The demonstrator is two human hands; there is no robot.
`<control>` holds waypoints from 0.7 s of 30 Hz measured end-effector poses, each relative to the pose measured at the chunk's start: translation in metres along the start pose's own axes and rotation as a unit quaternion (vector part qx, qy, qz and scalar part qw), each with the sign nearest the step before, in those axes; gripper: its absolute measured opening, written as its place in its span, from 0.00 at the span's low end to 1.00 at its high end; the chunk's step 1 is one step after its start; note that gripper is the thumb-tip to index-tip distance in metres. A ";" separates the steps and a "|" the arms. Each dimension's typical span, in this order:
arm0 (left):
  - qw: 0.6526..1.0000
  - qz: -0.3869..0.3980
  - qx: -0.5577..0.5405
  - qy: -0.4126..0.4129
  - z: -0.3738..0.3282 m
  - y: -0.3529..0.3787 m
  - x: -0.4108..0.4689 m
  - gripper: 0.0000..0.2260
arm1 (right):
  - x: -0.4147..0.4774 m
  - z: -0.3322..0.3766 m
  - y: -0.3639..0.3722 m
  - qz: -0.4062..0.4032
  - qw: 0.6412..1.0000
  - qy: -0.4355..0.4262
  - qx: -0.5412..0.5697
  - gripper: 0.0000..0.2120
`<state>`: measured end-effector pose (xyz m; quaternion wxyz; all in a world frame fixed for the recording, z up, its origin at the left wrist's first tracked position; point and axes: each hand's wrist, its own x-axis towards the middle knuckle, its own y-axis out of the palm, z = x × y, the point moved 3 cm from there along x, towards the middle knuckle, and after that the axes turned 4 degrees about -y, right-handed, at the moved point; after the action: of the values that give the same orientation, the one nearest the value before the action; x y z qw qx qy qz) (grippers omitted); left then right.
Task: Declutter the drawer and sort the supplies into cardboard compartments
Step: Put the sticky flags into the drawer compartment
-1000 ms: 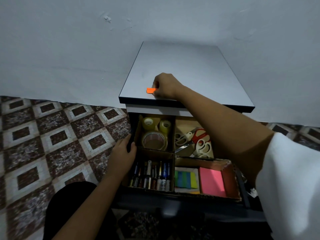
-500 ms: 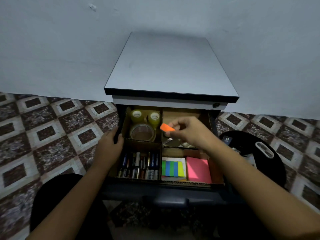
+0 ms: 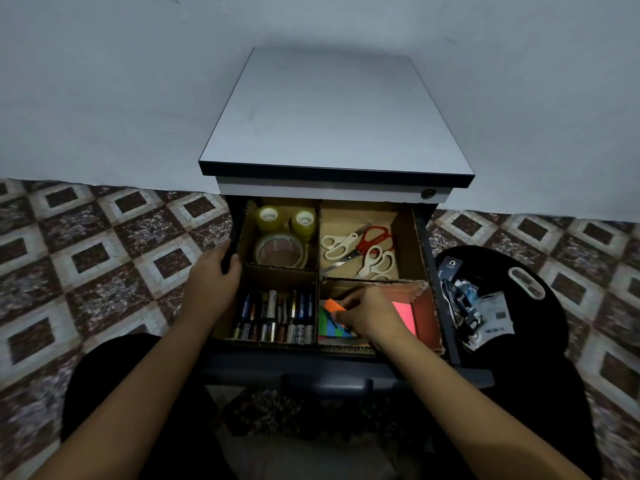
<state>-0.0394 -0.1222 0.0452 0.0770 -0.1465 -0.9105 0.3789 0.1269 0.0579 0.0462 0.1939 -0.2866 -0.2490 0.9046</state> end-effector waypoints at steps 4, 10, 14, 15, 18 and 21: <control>1.000 -0.007 0.005 -0.006 -0.003 0.000 -0.001 0.19 | 0.004 0.001 0.008 -0.020 0.999 -0.010 -0.032 0.06; 1.000 -0.009 0.000 -0.001 -0.004 -0.001 -0.002 0.19 | 0.002 0.005 0.013 -0.039 0.996 -0.043 -0.063 0.07; 1.000 -0.014 0.004 0.001 -0.005 -0.001 -0.002 0.19 | 0.001 0.008 0.013 -0.047 0.995 -0.064 -0.063 0.07; 1.000 -0.014 0.004 -0.001 -0.005 -0.001 -0.002 0.19 | 0.001 0.009 0.013 -0.049 0.995 -0.065 -0.066 0.07; 1.000 -0.011 0.003 -0.004 -0.005 -0.001 -0.002 0.19 | 0.003 0.008 0.014 -0.059 0.994 -0.060 -0.073 0.08; 1.000 -0.008 0.000 -0.003 -0.005 -0.001 -0.003 0.20 | 0.005 0.007 0.015 -0.065 0.993 -0.055 -0.079 0.08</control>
<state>-0.0357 -0.1203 0.0497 0.0769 -0.1381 -0.9117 0.3792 0.1157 0.0462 0.0412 0.2146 -0.2340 -0.3479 0.8821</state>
